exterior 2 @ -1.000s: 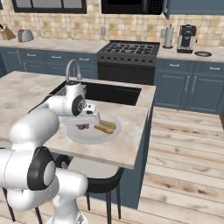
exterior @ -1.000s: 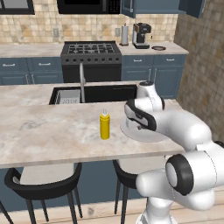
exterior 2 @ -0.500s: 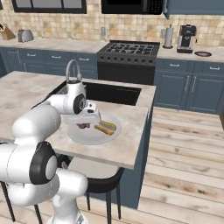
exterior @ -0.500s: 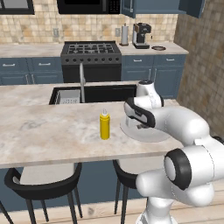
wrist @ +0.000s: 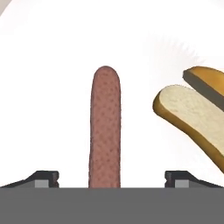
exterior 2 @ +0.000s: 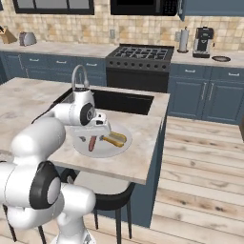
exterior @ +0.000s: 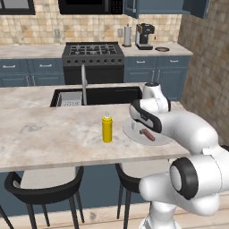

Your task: Move the hot dog bun to the plate on the dining table and place the condiment next to that plate. Then navigate to the fridge and take the sausage and place it on the plate as well.

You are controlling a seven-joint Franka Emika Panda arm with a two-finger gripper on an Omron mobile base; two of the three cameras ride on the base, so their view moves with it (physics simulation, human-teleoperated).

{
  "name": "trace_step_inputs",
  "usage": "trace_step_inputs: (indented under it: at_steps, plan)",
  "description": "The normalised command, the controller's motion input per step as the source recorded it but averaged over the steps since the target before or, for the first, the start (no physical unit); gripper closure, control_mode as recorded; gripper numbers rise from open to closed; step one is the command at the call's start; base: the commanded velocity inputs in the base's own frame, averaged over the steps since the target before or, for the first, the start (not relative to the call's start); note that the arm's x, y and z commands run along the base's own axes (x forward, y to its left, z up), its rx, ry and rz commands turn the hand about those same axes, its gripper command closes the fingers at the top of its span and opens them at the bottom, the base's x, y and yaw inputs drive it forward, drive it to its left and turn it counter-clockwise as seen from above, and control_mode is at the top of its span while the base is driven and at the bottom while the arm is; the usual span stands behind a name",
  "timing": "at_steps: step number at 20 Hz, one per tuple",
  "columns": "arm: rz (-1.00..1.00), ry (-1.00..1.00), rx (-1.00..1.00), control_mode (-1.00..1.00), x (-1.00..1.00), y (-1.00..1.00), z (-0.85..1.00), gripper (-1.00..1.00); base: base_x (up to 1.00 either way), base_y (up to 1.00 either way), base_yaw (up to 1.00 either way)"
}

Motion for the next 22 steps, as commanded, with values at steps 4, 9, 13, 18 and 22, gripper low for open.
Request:
trace_step_inputs:
  at_steps: [4, 9, 13, 18, 22]
  plan:
    - [0.0, -0.02, 0.0, -1.0, -0.35, -0.16, 0.43, -1.0, 0.0, 0.0, 0.0]
    - [0.0, -0.05, 0.0, -1.0, -0.39, -0.17, 0.56, -1.0, 0.0, 0.0, 0.0]
    - [-0.02, -0.06, 0.0, -1.0, -0.45, -0.15, 0.55, -1.0, 0.0, 0.0, 0.0]
    - [-0.02, -0.12, 0.0, -1.0, -0.58, -0.1, 0.53, -1.0, 0.0, 0.0, 0.0]
    - [0.0, -0.17, 0.0, -1.0, -0.7, -0.06, 0.49, -1.0, 0.0, 0.0, 0.0]
